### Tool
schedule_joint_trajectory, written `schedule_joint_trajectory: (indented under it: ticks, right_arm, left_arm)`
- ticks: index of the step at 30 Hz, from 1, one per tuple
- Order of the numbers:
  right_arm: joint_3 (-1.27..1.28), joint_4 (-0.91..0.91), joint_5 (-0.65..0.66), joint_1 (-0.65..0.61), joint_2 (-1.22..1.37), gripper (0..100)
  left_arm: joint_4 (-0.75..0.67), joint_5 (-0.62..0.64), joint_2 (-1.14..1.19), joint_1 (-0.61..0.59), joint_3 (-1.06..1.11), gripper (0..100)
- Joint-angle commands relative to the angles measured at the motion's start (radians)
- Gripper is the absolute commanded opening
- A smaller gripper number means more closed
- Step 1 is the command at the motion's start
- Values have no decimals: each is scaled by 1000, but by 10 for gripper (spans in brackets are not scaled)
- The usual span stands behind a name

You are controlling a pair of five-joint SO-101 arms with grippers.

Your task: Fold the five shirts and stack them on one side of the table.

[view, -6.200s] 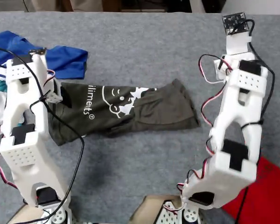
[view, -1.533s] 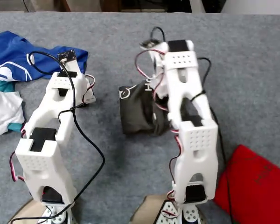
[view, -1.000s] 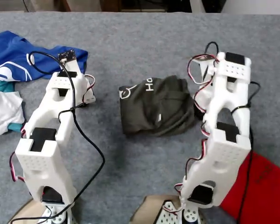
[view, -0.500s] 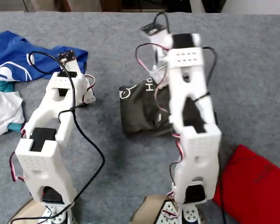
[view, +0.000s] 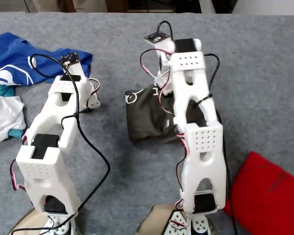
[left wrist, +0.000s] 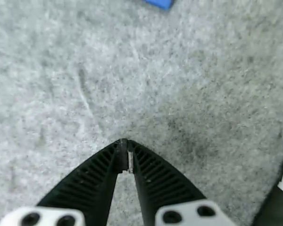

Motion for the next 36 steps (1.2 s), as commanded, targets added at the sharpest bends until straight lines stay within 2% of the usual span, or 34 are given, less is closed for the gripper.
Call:
schedule_joint_trajectory:
  ticks: [1,8,17,22,30,34,36]
  right_arm:
    - [48,23,-5,41,-45,5]
    - [277,21,29,114,-205,5]
    - [519,-26,126,349,-349,5]
    - [558,-89,129,418,-377,5]
    - [460,-66,83,409,-576,5]
    - [473,-72,78,268,-602,5]
    - [522,-106,74,171,-553,5]
  left_arm:
    - [-15,-11,-51,-8,-5,19]
    - [-15,-11,-51,-6,-5,19]
    - [-17,-11,-51,-8,-5,19]
    - [-17,-11,-51,-9,-5,19]
    - [-5,-5,-61,-3,-52,19]
    - [46,69,-51,61,-157,19]
    - [23,118,-42,124,-192,19]
